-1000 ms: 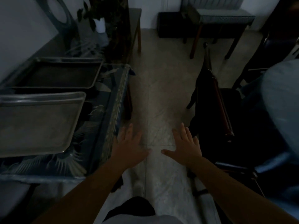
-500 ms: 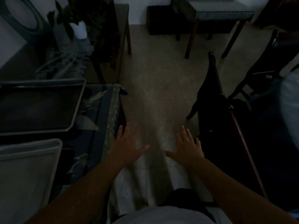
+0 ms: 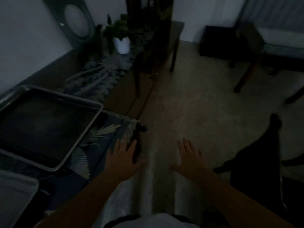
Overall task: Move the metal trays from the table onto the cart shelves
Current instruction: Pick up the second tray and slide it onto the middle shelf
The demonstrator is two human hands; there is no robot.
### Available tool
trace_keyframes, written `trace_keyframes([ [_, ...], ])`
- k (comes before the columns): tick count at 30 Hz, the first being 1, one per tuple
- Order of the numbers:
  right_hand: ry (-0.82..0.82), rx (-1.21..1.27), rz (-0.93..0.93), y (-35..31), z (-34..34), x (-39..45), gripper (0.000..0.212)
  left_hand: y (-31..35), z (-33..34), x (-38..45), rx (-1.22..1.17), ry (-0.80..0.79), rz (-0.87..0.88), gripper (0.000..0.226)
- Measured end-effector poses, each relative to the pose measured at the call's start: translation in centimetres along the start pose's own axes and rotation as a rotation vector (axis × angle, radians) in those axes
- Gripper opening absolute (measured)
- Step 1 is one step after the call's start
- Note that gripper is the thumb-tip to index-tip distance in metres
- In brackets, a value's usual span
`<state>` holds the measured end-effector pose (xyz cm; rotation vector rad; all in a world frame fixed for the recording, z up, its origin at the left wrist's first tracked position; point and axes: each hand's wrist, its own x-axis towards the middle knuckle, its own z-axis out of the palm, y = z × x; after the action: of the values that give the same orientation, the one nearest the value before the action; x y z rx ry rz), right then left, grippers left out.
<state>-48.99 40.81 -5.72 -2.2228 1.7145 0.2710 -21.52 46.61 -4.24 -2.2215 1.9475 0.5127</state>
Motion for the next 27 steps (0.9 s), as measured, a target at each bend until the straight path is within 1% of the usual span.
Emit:
trace_keyframes([
  [1,-0.001,-0.024,-0.059,-0.6,-1.1,2.5,0.118,-0.9,-0.4,0.5,-0.037,0.009,-0.062,0.109],
  [3,-0.008,-0.071,-0.188,-3.4,-2.8,7.3,0.119,-3.5,-0.8,0.3,-0.07,0.0,-0.19,0.103],
  [4,-0.006,-0.079,-0.254,-5.3,-3.2,9.5,0.122,-5.1,-0.9,-0.1,-0.081,0.009,-0.253,0.101],
  [6,-0.021,-0.09,-0.403,-9.8,-3.8,13.4,0.127,-8.5,-0.8,-1.2,-0.113,0.04,-0.37,0.104],
  [8,-0.049,-0.109,-0.563,-14.6,-4.2,16.5,0.126,-11.5,-0.8,-2.0,-0.152,0.08,-0.509,0.106],
  [10,-0.092,-0.144,-0.707,-19.2,-4.4,18.7,0.125,-13.9,-0.6,-2.2,-0.216,0.096,-0.642,0.103],
  [12,-0.112,-0.216,-0.805,-23.5,-4.5,20.0,0.124,-15.9,-0.5,-1.9,-0.271,0.089,-0.727,0.103],
  [15,-0.147,-0.324,-0.903,-28.2,-4.6,21.2,0.122,-17.9,-0.1,-1.3,-0.346,0.074,-0.782,0.101],
  [19,-0.169,-0.41,-0.996,-32.2,-4.2,23.9,0.11,-18.9,0.3,0.3,-0.458,0.043,-0.798,0.091],
  [23,-0.195,-0.435,-1.002,-34.1,-3.1,26.7,0.097,-19.2,1.1,1.7,-0.678,0.061,-0.874,0.084],
  [25,-0.213,-0.432,-1.037,-34.4,-2.6,27.7,0.09,-19.3,1.4,2.1,-0.697,0.085,-0.929,0.08],
  [27,-0.181,-0.407,-1.099,-34.4,-2.3,28.6,0.078,-19.4,1.6,2.6,-0.664,0.09,-0.983,0.071],
])
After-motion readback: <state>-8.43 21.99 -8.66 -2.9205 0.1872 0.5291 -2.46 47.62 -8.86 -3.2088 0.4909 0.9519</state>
